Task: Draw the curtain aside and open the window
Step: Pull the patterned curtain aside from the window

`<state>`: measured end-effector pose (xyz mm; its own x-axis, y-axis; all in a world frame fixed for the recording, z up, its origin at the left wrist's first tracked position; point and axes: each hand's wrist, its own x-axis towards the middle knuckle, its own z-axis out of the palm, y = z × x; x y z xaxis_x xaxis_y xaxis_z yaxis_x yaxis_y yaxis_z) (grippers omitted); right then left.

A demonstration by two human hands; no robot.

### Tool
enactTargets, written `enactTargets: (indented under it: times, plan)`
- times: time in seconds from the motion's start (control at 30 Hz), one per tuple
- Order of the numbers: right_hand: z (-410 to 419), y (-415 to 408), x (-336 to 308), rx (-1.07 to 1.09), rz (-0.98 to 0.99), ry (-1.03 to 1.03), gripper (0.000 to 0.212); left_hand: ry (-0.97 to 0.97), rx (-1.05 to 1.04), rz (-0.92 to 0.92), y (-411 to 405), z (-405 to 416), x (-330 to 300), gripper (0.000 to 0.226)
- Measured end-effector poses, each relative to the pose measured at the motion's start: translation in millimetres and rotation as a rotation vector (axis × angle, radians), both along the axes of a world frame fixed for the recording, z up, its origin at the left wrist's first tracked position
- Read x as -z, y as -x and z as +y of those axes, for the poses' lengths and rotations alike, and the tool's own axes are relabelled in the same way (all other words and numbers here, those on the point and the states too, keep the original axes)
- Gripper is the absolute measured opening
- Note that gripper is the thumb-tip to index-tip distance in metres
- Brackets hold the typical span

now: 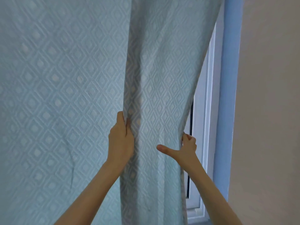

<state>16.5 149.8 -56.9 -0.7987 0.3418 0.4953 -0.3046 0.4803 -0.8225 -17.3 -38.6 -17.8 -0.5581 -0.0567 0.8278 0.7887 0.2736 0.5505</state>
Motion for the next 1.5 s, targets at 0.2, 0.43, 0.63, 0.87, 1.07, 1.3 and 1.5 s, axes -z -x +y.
enactTargets:
  times: [0.2, 0.43, 0.63, 0.87, 1.07, 1.3, 1.5]
  plan:
    - [-54, 25, 16, -0.214, 0.091, 0.039, 0.098, -0.075, 0.009, 0.051, 10, -21, 6, 0.015]
    - [-118, 47, 27, -0.077, 0.167, 0.068, 0.054, -0.045, 0.055, 0.124, 14, -68, 5, 0.023]
    - [-199, 65, 28, 0.034, 0.236, 0.02, 0.024, 0.078, -0.122, 0.105, 36, -136, 1, 0.032]
    - [-298, 84, 32, 0.161, 0.326, -0.186, 0.076, 0.125, -0.301, 0.154, 51, -227, -1, 0.027]
    - [-367, 104, 36, 0.089, 0.326, -0.228, 0.065, 0.15, -0.423, 0.183, 65, -298, -1, 0.024]
    - [-429, 135, 40, 0.052, 0.317, -0.28, 0.012, 0.134, -0.511, 0.237, 90, -349, 1, 0.021]
    - [-462, 173, 37, -0.009, 0.357, -0.209, 0.031, 0.156, -0.559, 0.288, 123, -377, -3, 0.019]
